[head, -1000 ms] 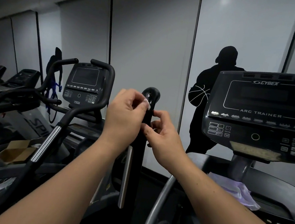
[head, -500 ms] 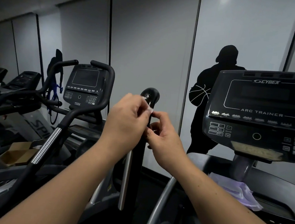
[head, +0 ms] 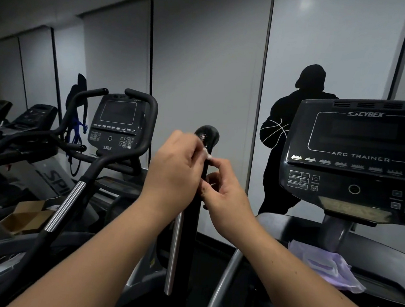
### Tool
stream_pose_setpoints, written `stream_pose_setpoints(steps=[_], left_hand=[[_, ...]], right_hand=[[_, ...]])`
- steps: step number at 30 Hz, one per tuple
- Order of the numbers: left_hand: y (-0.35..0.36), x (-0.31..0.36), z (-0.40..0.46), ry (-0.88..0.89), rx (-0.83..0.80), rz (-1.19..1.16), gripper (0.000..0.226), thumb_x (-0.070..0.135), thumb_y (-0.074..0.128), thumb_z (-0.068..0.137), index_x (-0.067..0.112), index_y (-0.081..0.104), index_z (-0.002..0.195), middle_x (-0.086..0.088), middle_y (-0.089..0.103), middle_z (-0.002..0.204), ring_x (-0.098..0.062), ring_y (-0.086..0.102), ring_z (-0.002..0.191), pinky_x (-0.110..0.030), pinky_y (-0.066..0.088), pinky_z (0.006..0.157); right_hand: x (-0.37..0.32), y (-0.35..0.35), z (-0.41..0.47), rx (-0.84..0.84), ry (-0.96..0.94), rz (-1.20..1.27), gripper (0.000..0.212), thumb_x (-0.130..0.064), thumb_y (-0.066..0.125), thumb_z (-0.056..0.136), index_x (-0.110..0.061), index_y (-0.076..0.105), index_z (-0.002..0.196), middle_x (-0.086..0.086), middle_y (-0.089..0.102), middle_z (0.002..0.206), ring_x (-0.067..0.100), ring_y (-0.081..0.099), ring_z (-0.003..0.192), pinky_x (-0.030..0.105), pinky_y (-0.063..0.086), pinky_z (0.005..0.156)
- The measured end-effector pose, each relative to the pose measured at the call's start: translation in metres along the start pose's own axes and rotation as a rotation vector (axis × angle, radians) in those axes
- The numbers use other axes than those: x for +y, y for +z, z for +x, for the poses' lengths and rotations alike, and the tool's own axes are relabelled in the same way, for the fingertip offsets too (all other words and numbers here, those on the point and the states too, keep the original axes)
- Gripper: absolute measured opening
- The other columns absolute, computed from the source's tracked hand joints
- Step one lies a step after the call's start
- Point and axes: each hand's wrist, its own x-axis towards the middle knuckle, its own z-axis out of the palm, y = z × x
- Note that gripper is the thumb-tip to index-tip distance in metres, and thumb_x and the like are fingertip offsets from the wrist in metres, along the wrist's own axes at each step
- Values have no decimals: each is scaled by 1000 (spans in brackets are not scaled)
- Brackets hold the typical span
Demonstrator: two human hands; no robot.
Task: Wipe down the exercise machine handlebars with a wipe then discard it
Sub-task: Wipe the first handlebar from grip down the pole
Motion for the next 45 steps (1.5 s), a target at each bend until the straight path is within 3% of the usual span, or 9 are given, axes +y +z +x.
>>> stream_pose_setpoints(steps=[5,9,14,20,26,31,35,39,45], left_hand=[[4,3,18,56,13,102,9,14,61,94,7,61,87,-8,56,88,-28,54,75,-47,48,68],[1,4,-8,127,-53,99,13,16,57,92,6,62,85,-7,55,86,-30,55,72,-47,50,64],[5,3,31,62,-6,157,14,18,59,94,7,62,86,-10,55,90,-33,56,75,-50,50,67],[2,8,0,159,-66,160,14,20,59,91,10,62,82,-5,54,83,-29,54,72,-45,50,62],[5,13,29,55,-96,170,8,21,64,92,15,69,89,-4,60,88,-28,58,83,-42,49,72],[-14,12,3,-361,0,-462,16,6,57,79,17,67,83,-5,68,77,-17,64,72,-35,53,66],[-13,-6,-15,-393,46,-366,23,14,52,70,27,59,87,-3,63,87,-17,57,72,-42,51,68],[-4,-9,-34,-522,-205,-461,45,20,59,68,39,54,108,3,68,95,-19,65,80,-36,55,73],[9,-6,-26,-580,-264,-351,47,33,82,75,30,51,110,7,70,96,-11,68,87,-30,56,71]], right_hand=[[-1,-1,-2,-2,7,14,34,-29,62,97,-43,49,125,10,65,93,15,59,72,35,54,64],[2,1,-1,16,0,11,30,-25,57,95,-42,51,119,12,64,88,18,56,67,49,53,64],[-4,-2,-4,7,15,7,37,-29,63,98,-38,49,131,9,65,91,9,58,69,24,51,61],[-3,2,-2,129,-87,-68,30,-24,68,89,-39,52,110,-2,63,102,15,59,75,37,54,65],[-17,0,4,269,-255,-123,59,-9,64,91,-38,41,137,-8,47,121,9,57,83,22,51,67],[-24,-8,16,246,-413,-319,25,-17,58,97,-23,65,120,-4,51,106,11,58,85,36,54,74],[-31,-16,38,265,-464,-473,16,-22,57,98,-13,68,105,2,52,100,23,58,84,46,53,72],[-32,-10,33,253,-594,-605,15,-17,56,95,-5,62,90,7,54,95,27,56,80,47,51,60],[-37,-16,43,276,-607,-667,14,-15,55,95,-9,67,101,7,51,89,27,54,75,46,51,57]])
